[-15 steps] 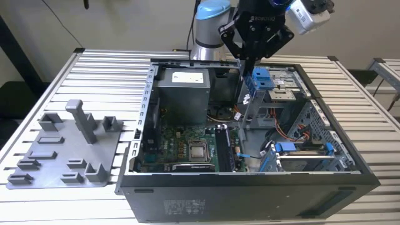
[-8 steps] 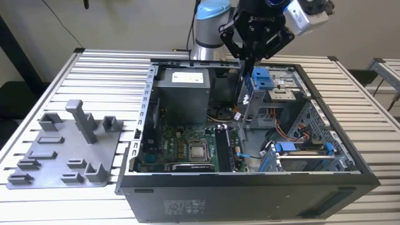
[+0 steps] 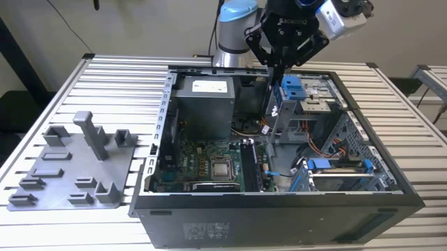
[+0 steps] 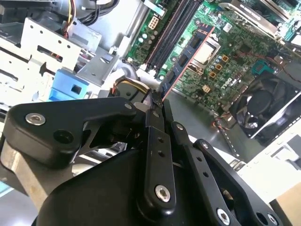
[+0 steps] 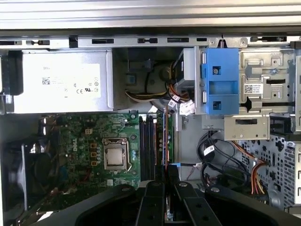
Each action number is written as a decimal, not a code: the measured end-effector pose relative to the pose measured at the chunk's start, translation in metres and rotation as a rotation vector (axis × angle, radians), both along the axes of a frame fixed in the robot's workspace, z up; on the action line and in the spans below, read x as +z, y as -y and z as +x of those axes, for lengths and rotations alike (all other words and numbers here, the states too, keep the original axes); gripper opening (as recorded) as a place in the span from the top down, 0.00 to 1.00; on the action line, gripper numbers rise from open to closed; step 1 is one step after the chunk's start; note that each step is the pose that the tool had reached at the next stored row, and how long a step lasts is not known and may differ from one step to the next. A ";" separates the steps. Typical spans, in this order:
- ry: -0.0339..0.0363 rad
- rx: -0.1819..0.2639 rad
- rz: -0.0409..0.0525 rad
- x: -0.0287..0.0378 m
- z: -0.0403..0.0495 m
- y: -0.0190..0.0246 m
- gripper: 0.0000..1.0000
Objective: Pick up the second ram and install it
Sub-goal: 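Insert the second ram into the second slot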
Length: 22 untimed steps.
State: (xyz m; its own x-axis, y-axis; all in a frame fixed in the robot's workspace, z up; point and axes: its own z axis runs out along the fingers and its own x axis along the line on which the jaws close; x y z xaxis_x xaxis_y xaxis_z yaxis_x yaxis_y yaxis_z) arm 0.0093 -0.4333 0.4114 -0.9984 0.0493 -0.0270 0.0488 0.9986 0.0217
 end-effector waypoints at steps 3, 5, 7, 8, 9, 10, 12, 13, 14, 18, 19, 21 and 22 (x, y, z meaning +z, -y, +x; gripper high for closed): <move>-0.0013 0.002 -0.0013 -0.0010 -0.0001 0.0000 0.86; -0.0026 0.002 -0.0017 -0.0024 0.0000 0.0005 0.86; -0.0039 0.002 -0.0022 -0.0037 0.0000 0.0017 0.86; -0.0044 0.002 -0.0023 -0.0044 0.0000 0.0025 0.86; -0.0049 0.002 -0.0021 -0.0053 0.0000 0.0035 0.86; -0.0052 0.002 -0.0021 -0.0060 0.0000 0.0045 0.86; -0.0057 0.002 -0.0020 -0.0075 0.0000 0.0065 0.86; -0.0059 0.002 -0.0021 -0.0082 0.0000 0.0075 0.86; -0.0061 0.002 -0.0021 -0.0089 0.0000 0.0086 0.86; -0.0067 0.002 -0.0022 -0.0118 0.0000 0.0128 0.86; -0.0069 0.002 -0.0023 -0.0125 0.0000 0.0139 0.86; -0.0071 0.002 -0.0022 -0.0139 0.0000 0.0157 0.86; -0.0072 0.002 -0.0023 -0.0146 0.0000 0.0165 0.86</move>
State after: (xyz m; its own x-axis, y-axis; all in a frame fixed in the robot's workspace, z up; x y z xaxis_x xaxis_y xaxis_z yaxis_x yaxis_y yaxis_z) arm 0.0092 -0.4498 0.3968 -0.9987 0.0470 -0.0199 0.0466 0.9987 0.0190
